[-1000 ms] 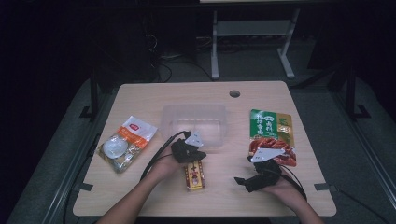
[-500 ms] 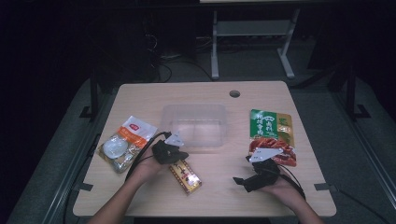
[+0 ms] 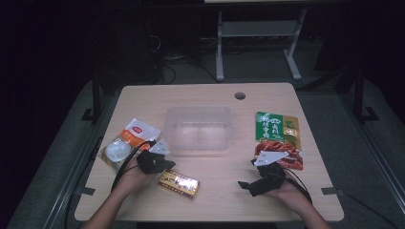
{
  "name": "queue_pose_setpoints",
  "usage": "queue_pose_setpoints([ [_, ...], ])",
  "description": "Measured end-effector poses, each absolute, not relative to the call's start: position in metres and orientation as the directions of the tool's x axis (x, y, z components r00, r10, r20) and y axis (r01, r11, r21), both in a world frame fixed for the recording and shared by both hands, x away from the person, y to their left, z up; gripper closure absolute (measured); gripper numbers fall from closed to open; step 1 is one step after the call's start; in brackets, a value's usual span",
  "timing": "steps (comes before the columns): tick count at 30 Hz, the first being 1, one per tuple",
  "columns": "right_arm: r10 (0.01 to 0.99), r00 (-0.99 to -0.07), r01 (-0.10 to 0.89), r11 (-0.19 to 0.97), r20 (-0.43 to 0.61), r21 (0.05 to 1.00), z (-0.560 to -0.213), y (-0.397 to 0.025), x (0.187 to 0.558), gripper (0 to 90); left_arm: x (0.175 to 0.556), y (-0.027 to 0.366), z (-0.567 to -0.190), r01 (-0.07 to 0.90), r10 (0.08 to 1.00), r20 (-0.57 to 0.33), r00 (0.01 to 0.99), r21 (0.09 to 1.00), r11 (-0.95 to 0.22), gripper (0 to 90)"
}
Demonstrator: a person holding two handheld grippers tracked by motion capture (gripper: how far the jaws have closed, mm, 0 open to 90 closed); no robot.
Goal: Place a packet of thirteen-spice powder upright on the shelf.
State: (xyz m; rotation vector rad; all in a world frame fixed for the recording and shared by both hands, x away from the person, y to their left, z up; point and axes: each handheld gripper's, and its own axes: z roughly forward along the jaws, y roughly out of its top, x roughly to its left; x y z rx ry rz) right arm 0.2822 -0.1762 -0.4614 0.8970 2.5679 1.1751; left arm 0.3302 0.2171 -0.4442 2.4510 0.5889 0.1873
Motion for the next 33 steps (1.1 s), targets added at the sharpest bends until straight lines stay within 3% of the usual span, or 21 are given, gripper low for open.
queue_pose_setpoints([
  [9,0.590,-0.803,0.448,0.510,0.081,0.734,-0.461,-0.176,0.281,4.9,0.308,0.251,-0.431,0.390,0.515,0.014,0.857,0.634,-0.667,89.8],
  [15,0.590,-0.804,0.449,0.514,0.079,0.731,-0.461,-0.174,0.281,4.9,0.286,0.269,-0.438,0.429,0.531,-0.024,0.847,0.621,-0.656,89.8],
  [33,0.592,-0.802,0.448,0.516,0.073,0.730,-0.461,-0.175,0.282,4.9,0.267,0.238,-0.446,0.407,0.433,-0.116,0.894,0.614,-0.676,89.7],
])
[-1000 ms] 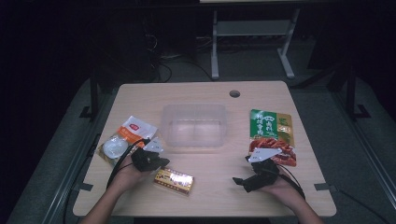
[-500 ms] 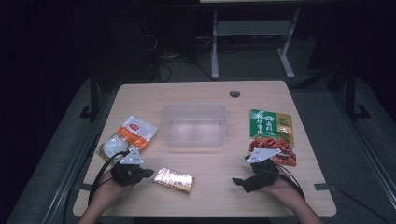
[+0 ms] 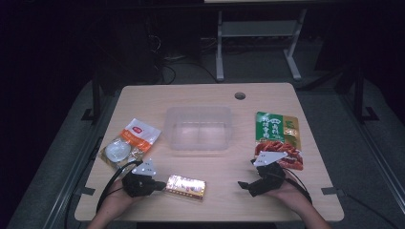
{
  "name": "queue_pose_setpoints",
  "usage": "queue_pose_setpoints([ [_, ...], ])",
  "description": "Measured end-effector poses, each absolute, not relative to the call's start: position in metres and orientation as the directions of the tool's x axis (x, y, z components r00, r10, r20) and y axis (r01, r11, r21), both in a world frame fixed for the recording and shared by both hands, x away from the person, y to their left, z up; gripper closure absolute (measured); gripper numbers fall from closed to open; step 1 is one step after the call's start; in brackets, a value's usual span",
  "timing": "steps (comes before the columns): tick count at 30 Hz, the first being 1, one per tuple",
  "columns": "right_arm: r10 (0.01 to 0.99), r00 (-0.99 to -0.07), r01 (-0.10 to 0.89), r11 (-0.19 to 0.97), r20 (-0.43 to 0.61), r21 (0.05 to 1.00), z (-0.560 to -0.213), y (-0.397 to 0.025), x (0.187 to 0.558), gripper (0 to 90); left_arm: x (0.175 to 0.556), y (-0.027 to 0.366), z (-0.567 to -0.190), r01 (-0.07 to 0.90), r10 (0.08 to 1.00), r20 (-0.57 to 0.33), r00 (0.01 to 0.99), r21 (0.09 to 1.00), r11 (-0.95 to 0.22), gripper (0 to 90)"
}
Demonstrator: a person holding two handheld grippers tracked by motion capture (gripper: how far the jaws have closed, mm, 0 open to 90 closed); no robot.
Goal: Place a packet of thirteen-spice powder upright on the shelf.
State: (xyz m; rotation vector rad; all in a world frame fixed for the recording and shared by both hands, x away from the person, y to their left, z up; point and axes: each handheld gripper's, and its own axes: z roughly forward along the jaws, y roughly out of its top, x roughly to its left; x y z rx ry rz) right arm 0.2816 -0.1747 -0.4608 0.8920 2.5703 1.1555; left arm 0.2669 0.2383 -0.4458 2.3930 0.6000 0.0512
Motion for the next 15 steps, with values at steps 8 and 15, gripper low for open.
queue_pose_setpoints([
  [8,0.598,-0.798,0.449,0.512,0.071,0.733,-0.460,-0.176,0.282,4.9,0.258,0.206,-0.447,0.341,0.324,-0.146,0.935,0.622,-0.705,89.7],
  [15,0.607,-0.792,0.448,0.504,0.066,0.739,-0.458,-0.179,0.283,4.9,0.253,0.177,-0.448,0.287,0.252,-0.146,0.957,0.626,-0.726,89.7],
])
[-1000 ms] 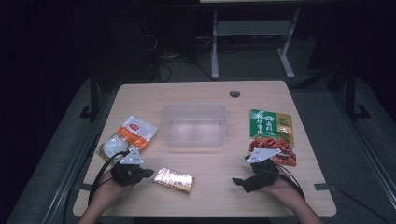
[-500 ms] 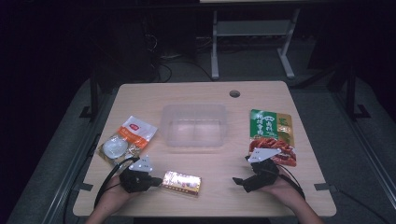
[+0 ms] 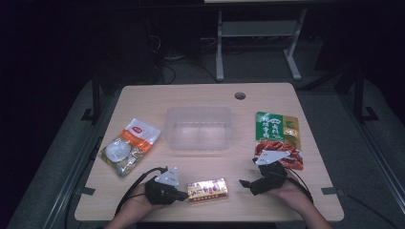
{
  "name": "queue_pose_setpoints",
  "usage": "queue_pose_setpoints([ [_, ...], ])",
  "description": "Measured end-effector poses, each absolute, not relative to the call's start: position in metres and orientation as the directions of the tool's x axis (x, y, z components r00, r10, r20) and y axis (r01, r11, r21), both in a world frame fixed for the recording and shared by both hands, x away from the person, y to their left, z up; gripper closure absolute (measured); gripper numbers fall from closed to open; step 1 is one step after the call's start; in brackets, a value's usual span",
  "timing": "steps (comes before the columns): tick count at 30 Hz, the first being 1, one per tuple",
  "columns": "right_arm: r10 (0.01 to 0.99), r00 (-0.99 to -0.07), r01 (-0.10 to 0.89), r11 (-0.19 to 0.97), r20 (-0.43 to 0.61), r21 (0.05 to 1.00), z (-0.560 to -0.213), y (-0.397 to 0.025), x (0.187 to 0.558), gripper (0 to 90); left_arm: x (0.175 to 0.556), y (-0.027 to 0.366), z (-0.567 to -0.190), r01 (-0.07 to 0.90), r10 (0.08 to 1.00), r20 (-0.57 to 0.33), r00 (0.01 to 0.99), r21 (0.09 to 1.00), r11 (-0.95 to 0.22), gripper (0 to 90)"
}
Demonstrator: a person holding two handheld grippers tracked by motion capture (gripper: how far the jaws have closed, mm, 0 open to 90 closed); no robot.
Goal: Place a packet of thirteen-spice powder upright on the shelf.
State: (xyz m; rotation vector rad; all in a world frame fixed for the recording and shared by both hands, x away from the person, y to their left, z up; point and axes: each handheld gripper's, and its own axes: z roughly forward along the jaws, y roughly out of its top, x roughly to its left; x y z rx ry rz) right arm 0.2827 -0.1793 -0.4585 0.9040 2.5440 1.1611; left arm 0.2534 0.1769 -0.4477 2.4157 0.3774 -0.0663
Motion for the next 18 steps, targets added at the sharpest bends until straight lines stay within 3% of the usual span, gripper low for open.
queue_pose_setpoints([
  [3,0.604,-0.794,0.444,0.505,0.064,0.740,-0.458,-0.179,0.282,4.9,0.254,0.179,-0.446,0.282,0.262,-0.128,0.957,0.631,-0.723,89.6],
  [6,0.603,-0.795,0.444,0.506,0.065,0.739,-0.459,-0.180,0.282,4.9,0.255,0.188,-0.441,0.298,0.288,-0.128,0.949,0.661,-0.689,83.2],
  [8,0.604,-0.794,0.446,0.505,0.066,0.739,-0.459,-0.179,0.283,4.9,0.256,0.189,-0.439,0.303,0.300,-0.126,0.946,0.680,-0.668,74.6],
  [14,0.604,-0.794,0.447,0.506,0.066,0.738,-0.458,-0.179,0.282,4.9,0.257,0.178,-0.439,0.282,0.291,-0.108,0.951,0.694,-0.662,37.1],
  [18,0.605,-0.793,0.448,0.505,0.068,0.738,-0.459,-0.179,0.283,4.9,0.259,0.168,-0.444,0.259,0.287,-0.077,0.955,0.688,-0.678,22.8],
])
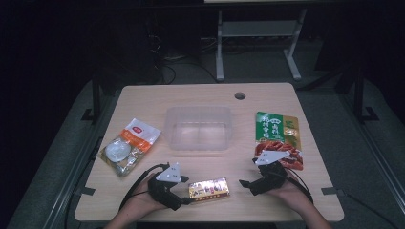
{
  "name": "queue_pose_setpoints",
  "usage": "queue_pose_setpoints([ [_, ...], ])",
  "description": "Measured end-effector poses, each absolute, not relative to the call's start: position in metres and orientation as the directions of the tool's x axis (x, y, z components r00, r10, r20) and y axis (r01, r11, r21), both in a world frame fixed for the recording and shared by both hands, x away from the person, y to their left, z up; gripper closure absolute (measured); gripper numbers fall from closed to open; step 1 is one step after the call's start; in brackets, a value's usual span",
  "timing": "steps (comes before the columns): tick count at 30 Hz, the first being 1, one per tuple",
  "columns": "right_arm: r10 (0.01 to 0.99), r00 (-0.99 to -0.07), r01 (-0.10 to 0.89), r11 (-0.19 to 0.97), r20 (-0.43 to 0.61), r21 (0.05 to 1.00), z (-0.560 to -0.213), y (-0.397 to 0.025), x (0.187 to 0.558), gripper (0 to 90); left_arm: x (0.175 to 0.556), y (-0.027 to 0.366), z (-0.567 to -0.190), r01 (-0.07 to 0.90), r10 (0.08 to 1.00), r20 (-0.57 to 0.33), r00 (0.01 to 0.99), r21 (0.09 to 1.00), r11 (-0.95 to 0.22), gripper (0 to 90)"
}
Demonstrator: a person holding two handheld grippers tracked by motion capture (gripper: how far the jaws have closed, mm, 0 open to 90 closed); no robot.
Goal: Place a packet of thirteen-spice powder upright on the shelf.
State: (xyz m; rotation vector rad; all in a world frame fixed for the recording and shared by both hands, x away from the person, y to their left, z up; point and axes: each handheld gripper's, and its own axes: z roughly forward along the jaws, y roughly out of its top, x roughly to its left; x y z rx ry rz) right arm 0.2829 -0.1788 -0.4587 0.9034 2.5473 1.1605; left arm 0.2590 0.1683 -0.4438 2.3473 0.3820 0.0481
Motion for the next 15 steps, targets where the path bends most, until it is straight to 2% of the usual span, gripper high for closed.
queue_pose_setpoints([
  [5,0.599,-0.798,0.444,0.510,0.066,0.737,-0.459,-0.178,0.283,4.9,0.262,0.157,-0.452,0.243,0.271,-0.064,0.960,0.666,-0.705,17.9],
  [10,0.598,-0.798,0.443,0.509,0.066,0.738,-0.459,-0.179,0.283,4.9,0.262,0.151,-0.458,0.239,0.271,-0.056,0.961,0.659,-0.713,18.2],
  [15,0.595,-0.801,0.439,0.511,0.064,0.739,-0.459,-0.179,0.283,4.9,0.261,0.149,-0.460,0.231,0.264,-0.050,0.963,0.656,-0.719,22.3],
])
